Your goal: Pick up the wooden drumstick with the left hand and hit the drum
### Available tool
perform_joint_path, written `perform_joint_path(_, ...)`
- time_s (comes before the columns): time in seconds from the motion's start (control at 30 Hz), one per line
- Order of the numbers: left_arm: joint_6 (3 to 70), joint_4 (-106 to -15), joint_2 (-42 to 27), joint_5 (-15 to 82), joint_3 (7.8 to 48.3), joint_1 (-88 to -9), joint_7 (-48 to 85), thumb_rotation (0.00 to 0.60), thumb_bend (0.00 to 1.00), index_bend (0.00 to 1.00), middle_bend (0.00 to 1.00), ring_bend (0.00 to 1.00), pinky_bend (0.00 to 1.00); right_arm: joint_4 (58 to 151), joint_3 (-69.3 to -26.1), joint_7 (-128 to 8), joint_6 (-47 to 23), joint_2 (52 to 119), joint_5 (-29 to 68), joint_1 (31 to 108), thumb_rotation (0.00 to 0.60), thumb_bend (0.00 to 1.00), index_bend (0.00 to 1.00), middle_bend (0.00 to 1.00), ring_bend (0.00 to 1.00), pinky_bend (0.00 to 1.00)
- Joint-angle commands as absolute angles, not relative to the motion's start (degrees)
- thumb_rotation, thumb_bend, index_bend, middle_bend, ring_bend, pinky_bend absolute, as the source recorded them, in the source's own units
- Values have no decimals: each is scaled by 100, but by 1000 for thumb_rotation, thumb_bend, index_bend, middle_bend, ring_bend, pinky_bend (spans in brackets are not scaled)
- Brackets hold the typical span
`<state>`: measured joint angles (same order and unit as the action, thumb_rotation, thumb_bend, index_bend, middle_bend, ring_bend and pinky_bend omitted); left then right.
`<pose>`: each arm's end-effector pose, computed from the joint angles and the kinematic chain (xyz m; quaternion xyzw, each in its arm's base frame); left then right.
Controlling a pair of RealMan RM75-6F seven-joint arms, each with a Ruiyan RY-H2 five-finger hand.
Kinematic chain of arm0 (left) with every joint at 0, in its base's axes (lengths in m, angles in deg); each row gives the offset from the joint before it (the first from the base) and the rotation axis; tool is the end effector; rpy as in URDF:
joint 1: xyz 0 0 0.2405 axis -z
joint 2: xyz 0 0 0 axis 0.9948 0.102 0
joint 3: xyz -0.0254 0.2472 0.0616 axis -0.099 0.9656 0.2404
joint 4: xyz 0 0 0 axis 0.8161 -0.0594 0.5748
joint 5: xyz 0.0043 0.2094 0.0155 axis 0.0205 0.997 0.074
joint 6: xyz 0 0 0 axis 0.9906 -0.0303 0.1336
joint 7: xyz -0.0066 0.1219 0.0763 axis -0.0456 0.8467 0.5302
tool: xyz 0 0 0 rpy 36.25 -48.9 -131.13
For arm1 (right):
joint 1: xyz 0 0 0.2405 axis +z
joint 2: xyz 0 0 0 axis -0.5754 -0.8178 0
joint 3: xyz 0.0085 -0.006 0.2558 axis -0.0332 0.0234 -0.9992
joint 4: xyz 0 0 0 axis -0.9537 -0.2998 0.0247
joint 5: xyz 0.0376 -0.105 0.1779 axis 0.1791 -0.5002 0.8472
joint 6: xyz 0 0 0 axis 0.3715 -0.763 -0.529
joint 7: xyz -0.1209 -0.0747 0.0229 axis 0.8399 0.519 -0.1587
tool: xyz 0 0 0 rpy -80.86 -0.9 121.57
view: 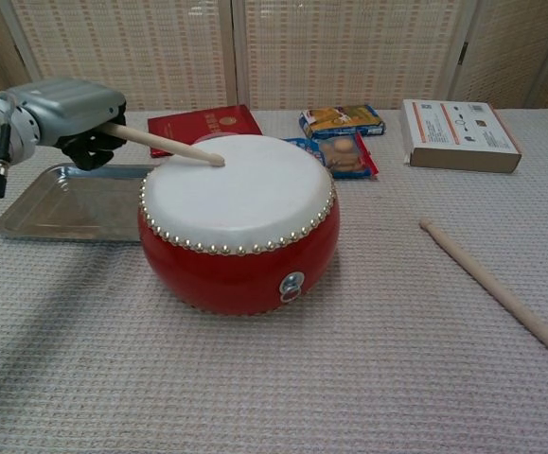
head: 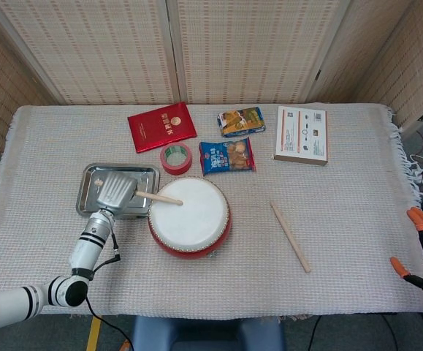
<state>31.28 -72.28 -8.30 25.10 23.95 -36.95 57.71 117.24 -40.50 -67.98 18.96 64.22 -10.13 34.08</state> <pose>-0.1461 0.3854 0.0299 -0.7404 -0.2680 -0.2995 0.5387 -0.3223 -0.1478 0.1959 0.5710 -0.3522 0.4406 0.5965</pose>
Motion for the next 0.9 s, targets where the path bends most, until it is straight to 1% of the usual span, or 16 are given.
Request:
perform_joint_path(0.03,3250,-7756,-656,2363,1860,-3919,4096,600,741,1000,1000,1000,1000,11733,-4043,-6794,1883,6416,-1019,3413,600,229,19,65,0,0)
perform_joint_path(0.13,3157,-7751,-539,2465,1919,-3908,4069,600,741,1000,1000,1000,1000,11749,-4025,-6784,1847,6405,-1015,3418,600,229,20,65,0,0)
perform_joint_path(0.27,3058,-7403,-694,2603,2266,-3761,4616,600,741,1000,1000,1000,1000,11812,-3990,-6729,1722,6377,-966,3433,600,229,24,65,0,0)
perform_joint_path(0.33,3029,-7145,-835,2664,2472,-3672,5017,600,741,1000,1000,1000,1000,11886,-3947,-6650,1564,6333,-919,3461,600,230,24,65,0,0)
perform_joint_path(0.47,2971,-7006,-955,2578,2595,-3601,5341,600,741,1000,1000,1000,1000,12045,-3846,-6527,1171,6237,-831,3555,600,231,22,65,0,0)
perform_joint_path(0.53,2924,-7135,-879,2500,2565,-3590,5345,600,742,1000,1000,1000,1000,12136,-3792,-6485,946,6180,-787,3619,600,231,19,65,0,0)
perform_joint_path(0.6,3022,-7339,-782,2490,2396,-3645,5064,600,741,1000,1000,1000,1000,12190,-3766,-6452,827,6154,-777,3663,600,231,17,65,0,0)
perform_joint_path(0.73,3160,-7792,-529,2542,2071,-3797,4359,600,740,1000,1000,1000,1000,12208,-3775,-6472,856,6155,-794,3671,600,230,16,65,0,0)
perform_joint_path(0.8,3124,-7915,-426,2569,2023,-3826,4174,600,740,1000,1000,1000,1000,12210,-3768,-6468,855,6145,-798,3672,600,230,16,65,0,0)
perform_joint_path(0.9,3046,-7843,-431,2586,2104,-3786,4245,600,741,1000,1000,1000,1000,12218,-3769,-6463,863,6138,-791,3671,600,230,15,65,0,0)
